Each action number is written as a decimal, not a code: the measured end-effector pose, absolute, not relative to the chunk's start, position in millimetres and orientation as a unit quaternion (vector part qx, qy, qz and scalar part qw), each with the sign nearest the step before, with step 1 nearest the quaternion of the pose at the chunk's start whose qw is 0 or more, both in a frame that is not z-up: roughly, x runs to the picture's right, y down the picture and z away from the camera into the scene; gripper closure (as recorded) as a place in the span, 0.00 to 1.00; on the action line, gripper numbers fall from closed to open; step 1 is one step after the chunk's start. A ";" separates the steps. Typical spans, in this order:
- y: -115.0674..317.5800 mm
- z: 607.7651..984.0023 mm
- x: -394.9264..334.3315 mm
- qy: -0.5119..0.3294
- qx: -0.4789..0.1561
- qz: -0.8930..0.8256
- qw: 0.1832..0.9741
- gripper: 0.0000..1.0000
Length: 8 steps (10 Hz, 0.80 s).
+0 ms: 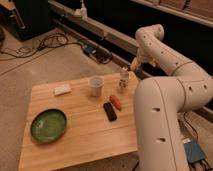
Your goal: Knock the bottle over
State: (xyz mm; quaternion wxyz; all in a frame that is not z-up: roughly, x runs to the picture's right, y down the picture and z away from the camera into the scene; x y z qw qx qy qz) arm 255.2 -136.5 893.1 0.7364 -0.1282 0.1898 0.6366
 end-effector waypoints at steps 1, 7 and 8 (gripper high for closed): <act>-140.9 894.1 249.2 0.189 -0.130 0.633 0.739 0.20; -110.2 865.0 122.5 0.151 -0.185 0.601 0.763 0.20; -98.6 861.0 112.1 0.146 -0.200 0.596 0.764 0.20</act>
